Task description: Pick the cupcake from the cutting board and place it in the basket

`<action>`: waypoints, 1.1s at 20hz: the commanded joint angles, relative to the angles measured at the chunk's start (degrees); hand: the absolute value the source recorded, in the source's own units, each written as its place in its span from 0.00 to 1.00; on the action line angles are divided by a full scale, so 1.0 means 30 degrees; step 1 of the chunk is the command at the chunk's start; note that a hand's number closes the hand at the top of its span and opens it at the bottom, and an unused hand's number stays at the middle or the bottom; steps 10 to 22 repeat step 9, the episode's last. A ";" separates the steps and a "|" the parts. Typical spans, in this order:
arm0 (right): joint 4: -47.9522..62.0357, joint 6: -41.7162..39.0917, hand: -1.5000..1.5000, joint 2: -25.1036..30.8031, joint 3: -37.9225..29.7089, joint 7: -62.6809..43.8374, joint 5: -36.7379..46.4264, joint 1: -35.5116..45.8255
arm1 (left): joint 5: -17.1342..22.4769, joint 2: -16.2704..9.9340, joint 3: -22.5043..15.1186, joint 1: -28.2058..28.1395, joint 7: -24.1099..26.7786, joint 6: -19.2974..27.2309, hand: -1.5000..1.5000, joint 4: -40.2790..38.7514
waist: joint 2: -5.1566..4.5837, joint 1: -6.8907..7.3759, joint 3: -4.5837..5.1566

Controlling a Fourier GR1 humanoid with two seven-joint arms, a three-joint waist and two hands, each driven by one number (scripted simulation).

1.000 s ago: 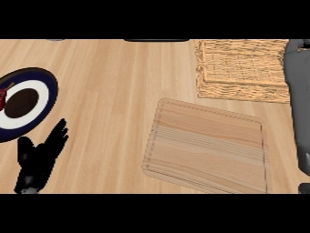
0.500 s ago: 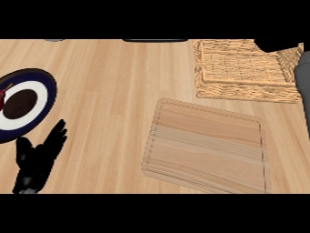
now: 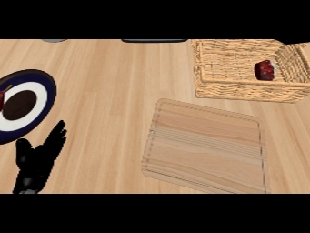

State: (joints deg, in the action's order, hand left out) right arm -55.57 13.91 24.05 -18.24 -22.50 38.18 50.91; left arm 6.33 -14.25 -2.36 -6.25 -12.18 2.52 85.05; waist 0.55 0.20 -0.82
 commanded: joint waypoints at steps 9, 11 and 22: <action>-0.2701 -0.1301 0.00 0.2630 -0.3576 -0.0143 -0.3370 -0.3388 | -0.0130 0.0092 0.0047 -0.0650 -0.2147 0.0206 0.50 -0.0360 | -0.0098 -0.0454 0.0260; -0.2701 -0.1301 0.00 0.2630 -0.3576 -0.0143 -0.3370 -0.3388 | -0.0130 0.0092 0.0047 -0.0650 -0.2147 0.0206 0.50 -0.0360 | -0.0098 -0.0454 0.0260; -0.2701 -0.1301 0.00 0.2630 -0.3576 -0.0143 -0.3370 -0.3388 | -0.0130 0.0092 0.0047 -0.0650 -0.2147 0.0206 0.50 -0.0360 | -0.0098 -0.0454 0.0260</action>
